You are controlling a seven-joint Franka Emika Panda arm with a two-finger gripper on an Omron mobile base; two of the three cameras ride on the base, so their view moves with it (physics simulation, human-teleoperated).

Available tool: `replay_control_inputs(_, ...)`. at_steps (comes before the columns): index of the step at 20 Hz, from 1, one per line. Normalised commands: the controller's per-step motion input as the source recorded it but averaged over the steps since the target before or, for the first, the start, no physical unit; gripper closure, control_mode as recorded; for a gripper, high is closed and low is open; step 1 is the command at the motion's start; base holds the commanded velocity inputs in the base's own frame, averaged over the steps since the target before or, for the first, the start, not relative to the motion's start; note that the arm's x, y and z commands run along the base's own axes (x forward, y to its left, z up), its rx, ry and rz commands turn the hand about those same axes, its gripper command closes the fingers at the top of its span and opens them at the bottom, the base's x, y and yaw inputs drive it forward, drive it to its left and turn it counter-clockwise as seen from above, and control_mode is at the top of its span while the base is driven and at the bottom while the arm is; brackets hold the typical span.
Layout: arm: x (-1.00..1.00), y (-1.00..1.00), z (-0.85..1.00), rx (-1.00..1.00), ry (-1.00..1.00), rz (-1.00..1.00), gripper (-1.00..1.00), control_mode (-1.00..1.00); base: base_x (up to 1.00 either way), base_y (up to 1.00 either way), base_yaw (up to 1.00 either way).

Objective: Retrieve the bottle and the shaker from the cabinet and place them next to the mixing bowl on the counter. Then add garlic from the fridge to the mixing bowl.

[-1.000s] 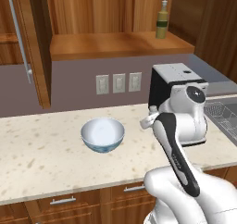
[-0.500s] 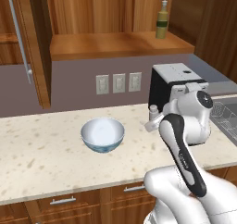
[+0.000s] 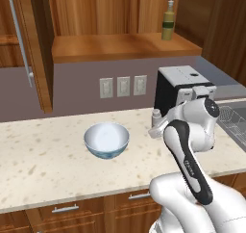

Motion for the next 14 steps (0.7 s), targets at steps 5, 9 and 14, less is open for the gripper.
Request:
replay_control_inputs(5, 0.31, 0.26, 0.00, 0.00, 0.17, 0.12, 1.00, -1.00, 0.00, 0.00, 0.00)
replay_control_inputs(9, 0.51, 0.22, 0.00, 0.00, 0.13, 0.07, 1.00, -1.00, 0.00, 0.00, 0.00)
replay_control_inputs(14, 0.65, 0.00, 0.00, 0.00, 0.01, 0.02, 1.00, -1.00, 0.00, 0.00, 0.00)
